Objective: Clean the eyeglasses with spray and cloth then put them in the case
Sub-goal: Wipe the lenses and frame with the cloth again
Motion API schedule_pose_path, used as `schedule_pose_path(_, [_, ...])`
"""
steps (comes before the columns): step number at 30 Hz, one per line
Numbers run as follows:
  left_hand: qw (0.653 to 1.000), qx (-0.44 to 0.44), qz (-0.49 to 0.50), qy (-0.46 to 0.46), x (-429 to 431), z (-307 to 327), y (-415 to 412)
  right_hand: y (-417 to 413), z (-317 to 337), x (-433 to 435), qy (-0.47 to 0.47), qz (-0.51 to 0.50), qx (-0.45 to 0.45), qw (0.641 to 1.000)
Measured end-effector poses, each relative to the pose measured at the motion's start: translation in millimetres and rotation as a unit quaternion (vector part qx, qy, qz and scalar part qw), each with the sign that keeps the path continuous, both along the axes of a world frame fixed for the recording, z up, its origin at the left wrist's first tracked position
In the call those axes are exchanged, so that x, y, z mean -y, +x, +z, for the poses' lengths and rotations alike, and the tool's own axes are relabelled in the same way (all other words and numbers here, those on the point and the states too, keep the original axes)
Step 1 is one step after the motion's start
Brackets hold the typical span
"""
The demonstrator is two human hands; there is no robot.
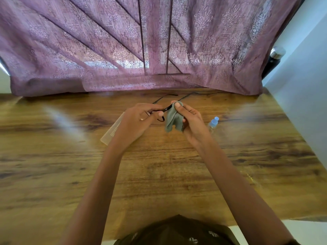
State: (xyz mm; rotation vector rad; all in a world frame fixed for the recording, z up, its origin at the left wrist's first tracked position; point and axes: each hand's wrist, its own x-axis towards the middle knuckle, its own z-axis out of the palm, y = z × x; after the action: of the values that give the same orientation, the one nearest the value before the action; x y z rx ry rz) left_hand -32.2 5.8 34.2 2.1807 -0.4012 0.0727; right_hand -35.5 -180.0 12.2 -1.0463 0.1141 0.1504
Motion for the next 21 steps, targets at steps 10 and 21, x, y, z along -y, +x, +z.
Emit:
schedule_pose_path(10, [0.993,0.088,0.038,0.065,10.3,13.3,5.3,-4.2,-6.4,0.1,-0.162,-0.104,0.064,0.979])
schedule_pose_path(21, [0.985,0.143,-0.01,0.1,11.1,17.5,8.3,-3.7,-0.8,-9.9,-0.604,-0.134,0.442,0.65])
